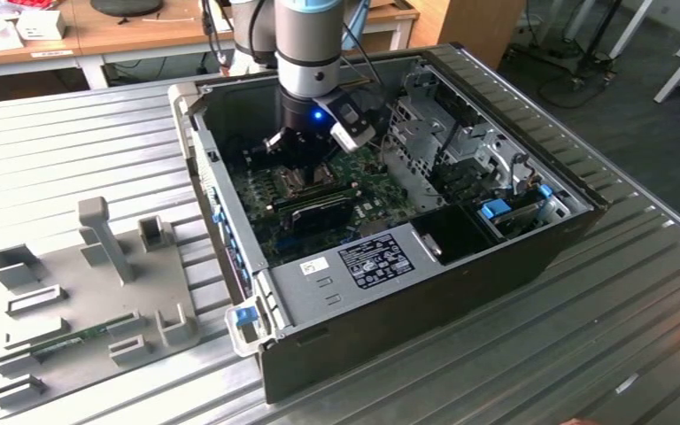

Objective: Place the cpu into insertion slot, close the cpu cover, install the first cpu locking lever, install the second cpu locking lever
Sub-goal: 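Install the second cpu locking lever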

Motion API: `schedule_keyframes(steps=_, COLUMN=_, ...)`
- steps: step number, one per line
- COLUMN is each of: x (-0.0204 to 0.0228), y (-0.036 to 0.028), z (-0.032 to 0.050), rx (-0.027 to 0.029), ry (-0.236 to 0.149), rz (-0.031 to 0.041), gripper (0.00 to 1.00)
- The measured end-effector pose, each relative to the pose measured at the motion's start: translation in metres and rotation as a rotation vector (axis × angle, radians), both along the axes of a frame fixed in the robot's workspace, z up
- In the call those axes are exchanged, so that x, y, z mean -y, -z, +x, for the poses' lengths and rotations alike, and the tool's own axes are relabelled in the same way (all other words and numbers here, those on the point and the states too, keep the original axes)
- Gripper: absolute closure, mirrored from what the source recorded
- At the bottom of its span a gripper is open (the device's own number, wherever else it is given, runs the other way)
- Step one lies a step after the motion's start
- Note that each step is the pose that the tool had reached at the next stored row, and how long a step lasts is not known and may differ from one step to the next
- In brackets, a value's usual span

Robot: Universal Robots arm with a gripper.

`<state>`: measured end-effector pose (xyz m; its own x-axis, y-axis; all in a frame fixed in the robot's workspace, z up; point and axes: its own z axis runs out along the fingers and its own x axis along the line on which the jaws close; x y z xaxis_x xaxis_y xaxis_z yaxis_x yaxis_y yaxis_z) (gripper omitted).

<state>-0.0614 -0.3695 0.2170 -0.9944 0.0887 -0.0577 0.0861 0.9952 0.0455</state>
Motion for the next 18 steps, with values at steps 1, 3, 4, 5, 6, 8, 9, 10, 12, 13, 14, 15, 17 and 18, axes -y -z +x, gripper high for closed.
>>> schedule_keyframes(steps=1, x=-0.0004, y=0.0000, z=0.0000, rx=0.0000, ry=0.000, rz=0.0000, gripper=0.89)
schedule_keyframes(steps=3, x=-0.0015, y=0.0000, z=0.0000, rx=0.0000, ry=0.000, rz=0.0000, gripper=0.89)
schedule_keyframes(steps=4, x=-0.0019, y=0.0000, z=0.0000, rx=0.0000, ry=0.000, rz=0.0000, gripper=0.89)
schedule_keyframes(steps=5, x=-0.0024, y=0.0000, z=0.0000, rx=0.0000, ry=0.000, rz=0.0001, gripper=0.89)
schedule_keyframes(steps=6, x=-0.0030, y=0.0000, z=0.0000, rx=-0.0001, ry=0.000, rz=0.0000, gripper=0.89)
schedule_keyframes(steps=8, x=-0.0038, y=0.0000, z=0.0001, rx=0.0000, ry=0.000, rz=0.0000, gripper=0.89)
schedule_keyframes(steps=9, x=-0.0038, y=0.0000, z=0.0001, rx=0.0000, ry=0.000, rz=0.0000, gripper=0.89)
schedule_keyframes(steps=10, x=-0.0038, y=0.0000, z=0.0000, rx=0.0000, ry=0.000, rz=0.0001, gripper=0.89)
schedule_keyframes(steps=12, x=-0.0039, y=0.0000, z=0.0000, rx=0.0000, ry=0.000, rz=0.0001, gripper=0.89)
schedule_keyframes(steps=13, x=-0.0039, y=0.0000, z=0.0000, rx=0.0000, ry=0.000, rz=0.0001, gripper=0.89)
schedule_keyframes(steps=14, x=-0.0041, y=0.0000, z=0.0000, rx=0.0000, ry=0.000, rz=0.0001, gripper=0.89)
schedule_keyframes(steps=15, x=-0.0043, y=0.0000, z=0.0000, rx=-0.0001, ry=0.000, rz=0.0000, gripper=0.89)
schedule_keyframes(steps=17, x=-0.0049, y=0.0000, z=0.0000, rx=0.0000, ry=0.000, rz=0.0001, gripper=0.89)
schedule_keyframes(steps=18, x=-0.0053, y=0.0000, z=0.0000, rx=0.0000, ry=0.000, rz=0.0000, gripper=0.89)
